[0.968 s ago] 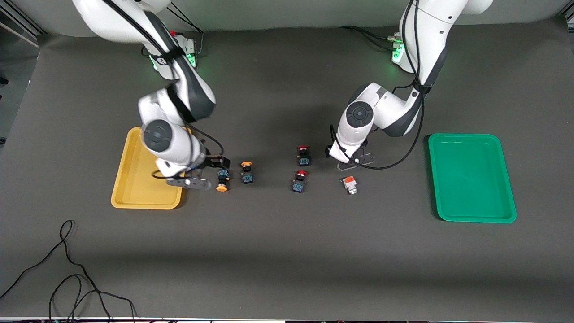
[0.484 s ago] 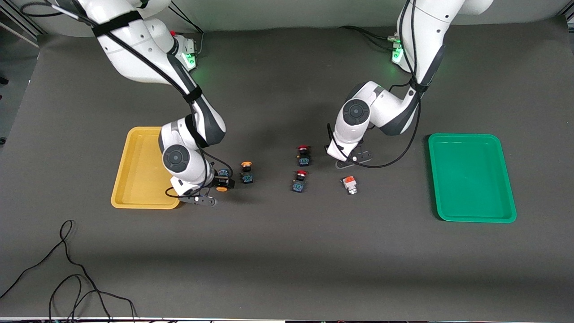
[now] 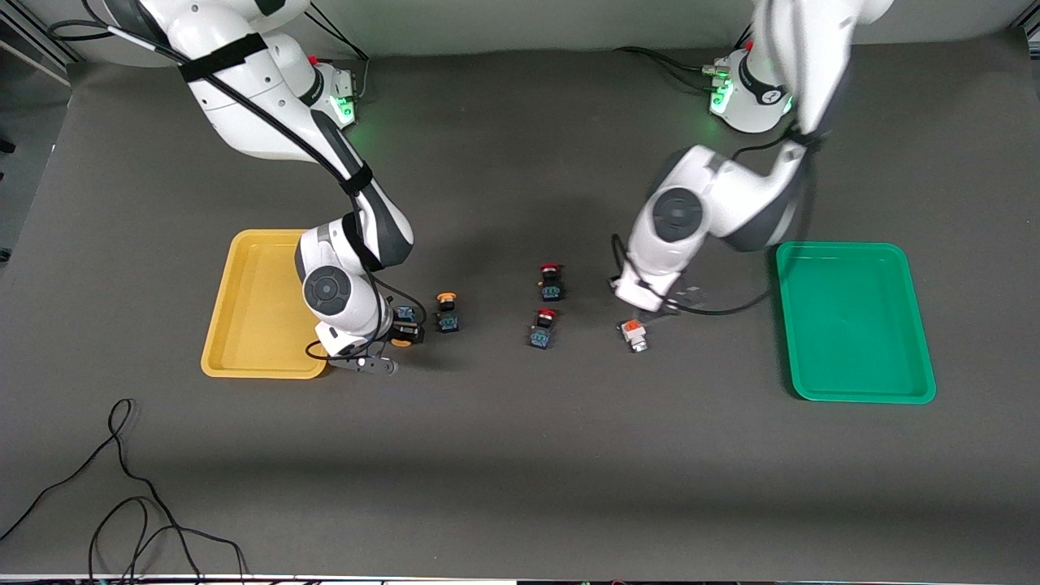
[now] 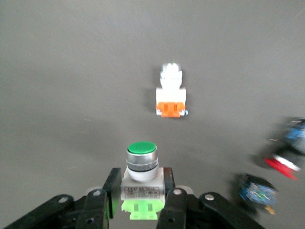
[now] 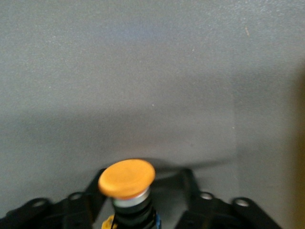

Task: Place green and yellow buttons in trays
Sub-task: 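Grasp the green button with the left gripper while the right gripper grasps the orange button, then lower the green button into the green tray while the right gripper lowers orange into yellow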

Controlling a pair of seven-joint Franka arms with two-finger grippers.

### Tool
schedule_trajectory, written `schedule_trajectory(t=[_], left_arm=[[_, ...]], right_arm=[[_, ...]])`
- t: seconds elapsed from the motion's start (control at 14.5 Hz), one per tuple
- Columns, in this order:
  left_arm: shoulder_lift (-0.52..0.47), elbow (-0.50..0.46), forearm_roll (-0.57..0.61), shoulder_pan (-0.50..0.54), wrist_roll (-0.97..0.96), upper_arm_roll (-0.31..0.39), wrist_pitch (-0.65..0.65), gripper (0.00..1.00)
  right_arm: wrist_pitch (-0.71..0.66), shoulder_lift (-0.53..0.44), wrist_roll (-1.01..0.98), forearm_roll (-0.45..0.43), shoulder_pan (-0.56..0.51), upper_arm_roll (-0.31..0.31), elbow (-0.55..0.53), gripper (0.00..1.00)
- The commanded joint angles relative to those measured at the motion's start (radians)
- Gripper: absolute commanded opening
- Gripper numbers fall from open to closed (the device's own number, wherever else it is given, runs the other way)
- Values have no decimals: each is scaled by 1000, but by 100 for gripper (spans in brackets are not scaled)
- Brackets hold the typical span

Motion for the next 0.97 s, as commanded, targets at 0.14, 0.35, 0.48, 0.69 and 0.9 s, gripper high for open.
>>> schedule_trajectory(t=[0.14, 0.35, 0.48, 0.69, 0.9], left_arm=[[-153, 160, -70, 187, 343, -3, -366, 2], [-199, 153, -53, 360, 603, 0, -464, 2], [-210, 153, -16, 475, 774, 2, -487, 0], [-198, 119, 68, 561, 907, 0, -446, 0], [-179, -35, 100, 594, 943, 2, -220, 0]], right_arm=[[-99, -92, -48, 6, -6, -15, -11, 0], [-287, -201, -158, 6, -14, -98, 21, 0], [-395, -273, -328, 6, -12, -188, 24, 0], [-401, -319, -535, 7, -11, -320, -27, 0], [-276, -322, -612, 9, -5, -365, -155, 0]])
